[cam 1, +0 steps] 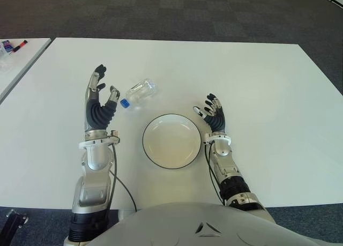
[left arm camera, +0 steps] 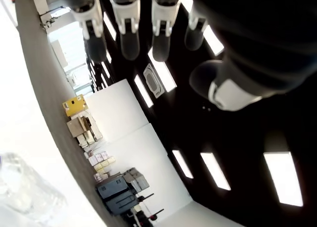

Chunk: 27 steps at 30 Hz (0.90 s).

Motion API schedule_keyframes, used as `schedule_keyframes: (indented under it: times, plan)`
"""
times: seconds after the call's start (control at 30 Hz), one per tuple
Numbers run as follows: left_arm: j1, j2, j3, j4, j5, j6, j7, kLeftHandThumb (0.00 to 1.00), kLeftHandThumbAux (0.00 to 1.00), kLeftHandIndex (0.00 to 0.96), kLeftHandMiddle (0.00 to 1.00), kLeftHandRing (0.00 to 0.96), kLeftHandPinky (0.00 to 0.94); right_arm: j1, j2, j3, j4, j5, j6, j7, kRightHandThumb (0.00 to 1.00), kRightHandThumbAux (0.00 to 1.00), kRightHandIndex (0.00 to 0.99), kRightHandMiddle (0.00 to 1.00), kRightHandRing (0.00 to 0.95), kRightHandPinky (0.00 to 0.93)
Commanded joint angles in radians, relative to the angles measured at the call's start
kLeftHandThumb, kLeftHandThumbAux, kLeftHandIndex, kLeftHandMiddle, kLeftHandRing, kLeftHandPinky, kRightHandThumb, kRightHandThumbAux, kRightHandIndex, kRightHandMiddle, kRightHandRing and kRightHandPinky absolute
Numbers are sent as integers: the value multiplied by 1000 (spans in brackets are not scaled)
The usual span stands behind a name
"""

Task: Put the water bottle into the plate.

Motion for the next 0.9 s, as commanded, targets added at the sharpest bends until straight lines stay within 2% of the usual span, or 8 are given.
schedule_keyframes:
  times: [0.03, 0.13, 0.2, 0.43, 0.53, 0.7, 0.9]
  plan:
    - [-64, 44, -12, 83, 80, 35, -8, 656, 575, 91, 104, 104, 157, 12, 42, -5, 38, 9, 24, -1, 556, 729, 115, 150, 150, 213]
    - [-132, 92, -32, 167, 169, 61, 1, 647, 581, 78, 96, 100, 158, 8, 41, -6, 46, 9, 21, 0, 557, 729, 114, 152, 153, 215]
    - [-169, 126, -46, 220, 223, 71, 2, 629, 585, 65, 104, 117, 210, 6, 40, -6, 51, 9, 19, 1, 558, 728, 113, 152, 155, 216]
    - [-247, 237, -109, 362, 353, 72, -6, 506, 598, 13, 86, 134, 278, 1, 40, -5, 65, 8, 11, -1, 548, 723, 113, 154, 158, 218]
    - [-291, 288, -150, 420, 407, 75, -27, 404, 608, 4, 42, 94, 182, 0, 40, -6, 66, 8, 8, -2, 545, 720, 115, 158, 163, 218]
    - [-335, 321, -192, 463, 439, 81, -45, 268, 621, 0, 5, 22, 53, 1, 41, -6, 67, 8, 4, -3, 547, 719, 119, 166, 167, 218]
    - [-371, 344, -221, 504, 434, 70, -59, 190, 646, 0, 0, 2, 6, 3, 41, -6, 66, 7, 6, -5, 549, 718, 123, 173, 174, 227]
